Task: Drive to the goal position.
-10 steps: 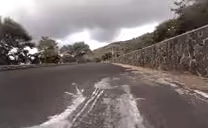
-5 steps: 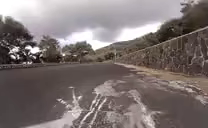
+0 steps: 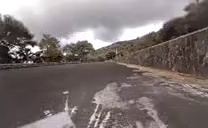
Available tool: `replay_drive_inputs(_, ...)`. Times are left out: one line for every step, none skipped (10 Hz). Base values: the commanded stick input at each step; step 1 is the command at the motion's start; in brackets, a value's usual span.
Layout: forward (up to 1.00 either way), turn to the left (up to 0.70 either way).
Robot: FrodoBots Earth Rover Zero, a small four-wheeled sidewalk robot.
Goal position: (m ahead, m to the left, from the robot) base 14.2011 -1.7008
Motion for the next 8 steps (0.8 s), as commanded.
replay_drive_inputs(1.0,-0.02)
replay_drive_inputs(1.0,-0.1)
replay_drive_inputs(1.0,0.0)
replay_drive_inputs(1.0,-0.23)
replay_drive_inputs(1.0,-0.17)
replay_drive_inputs(1.0,-0.05)
replay_drive_inputs(1.0,-0.19)
replay_drive_inputs(1.0,-0.22)
